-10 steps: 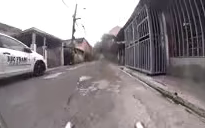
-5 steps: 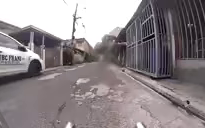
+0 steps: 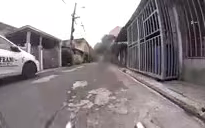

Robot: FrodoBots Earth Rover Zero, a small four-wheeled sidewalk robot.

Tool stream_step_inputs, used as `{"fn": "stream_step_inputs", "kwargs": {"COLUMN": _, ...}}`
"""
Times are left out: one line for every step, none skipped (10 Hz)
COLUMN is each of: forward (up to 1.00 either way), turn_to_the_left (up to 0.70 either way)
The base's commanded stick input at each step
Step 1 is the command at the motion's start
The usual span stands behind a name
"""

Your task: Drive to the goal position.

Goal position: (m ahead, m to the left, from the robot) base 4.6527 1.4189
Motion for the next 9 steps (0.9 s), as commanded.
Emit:
{"fn": "stream_step_inputs", "kwargs": {"forward": 0.69, "turn_to_the_left": 0.01}}
{"fn": "stream_step_inputs", "kwargs": {"forward": 0.69, "turn_to_the_left": 0.01}}
{"fn": "stream_step_inputs", "kwargs": {"forward": 0.69, "turn_to_the_left": 0.01}}
{"fn": "stream_step_inputs", "kwargs": {"forward": 0.69, "turn_to_the_left": 0.01}}
{"fn": "stream_step_inputs", "kwargs": {"forward": 0.69, "turn_to_the_left": 0.01}}
{"fn": "stream_step_inputs", "kwargs": {"forward": 0.69, "turn_to_the_left": 0.01}}
{"fn": "stream_step_inputs", "kwargs": {"forward": 0.69, "turn_to_the_left": 0.01}}
{"fn": "stream_step_inputs", "kwargs": {"forward": 0.69, "turn_to_the_left": 0.01}}
{"fn": "stream_step_inputs", "kwargs": {"forward": 0.69, "turn_to_the_left": 0.01}}
